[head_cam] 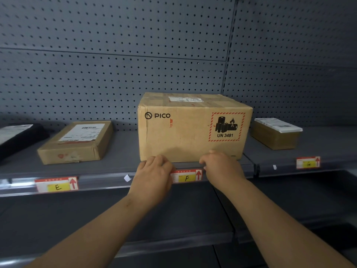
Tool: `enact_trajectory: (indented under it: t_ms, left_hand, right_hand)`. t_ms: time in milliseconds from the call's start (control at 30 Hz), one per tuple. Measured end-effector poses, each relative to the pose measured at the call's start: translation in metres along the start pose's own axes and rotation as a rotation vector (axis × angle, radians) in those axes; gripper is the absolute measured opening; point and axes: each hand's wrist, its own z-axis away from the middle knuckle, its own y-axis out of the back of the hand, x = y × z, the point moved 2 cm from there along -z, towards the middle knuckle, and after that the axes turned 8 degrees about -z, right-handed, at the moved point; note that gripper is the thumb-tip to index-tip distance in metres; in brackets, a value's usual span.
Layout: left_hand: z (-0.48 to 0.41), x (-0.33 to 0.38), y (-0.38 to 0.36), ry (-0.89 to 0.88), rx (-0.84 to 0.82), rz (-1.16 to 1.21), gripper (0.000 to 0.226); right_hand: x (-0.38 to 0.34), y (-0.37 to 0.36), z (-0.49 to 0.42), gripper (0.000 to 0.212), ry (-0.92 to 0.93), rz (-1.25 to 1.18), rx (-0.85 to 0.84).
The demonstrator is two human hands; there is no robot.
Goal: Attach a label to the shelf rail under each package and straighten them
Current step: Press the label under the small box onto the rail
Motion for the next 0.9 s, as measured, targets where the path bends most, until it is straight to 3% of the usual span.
enact_trajectory:
  t_ms: [267, 600, 900]
  left_hand:
    - [-0.025, 0.056, 0.008, -0.096, 0.056, 0.072, 0.027]
    - [-0.084, 0.168, -0.011, -0.112, 0.002, 0.087, 0.03]
    - [-0.136, 0.278, -0.04, -0.163, 0.018, 0.086, 0.028]
  right_hand:
    - [0.061, 0.024, 0.008, 0.026, -0.043, -0.008, 0.06]
    - [0.183, 0.058, 0.016, 0.024, -0.214, -0.076, -0.023]
    - [0.29, 0.077, 0.019, 0.026, -0.333, 0.005, -0.073]
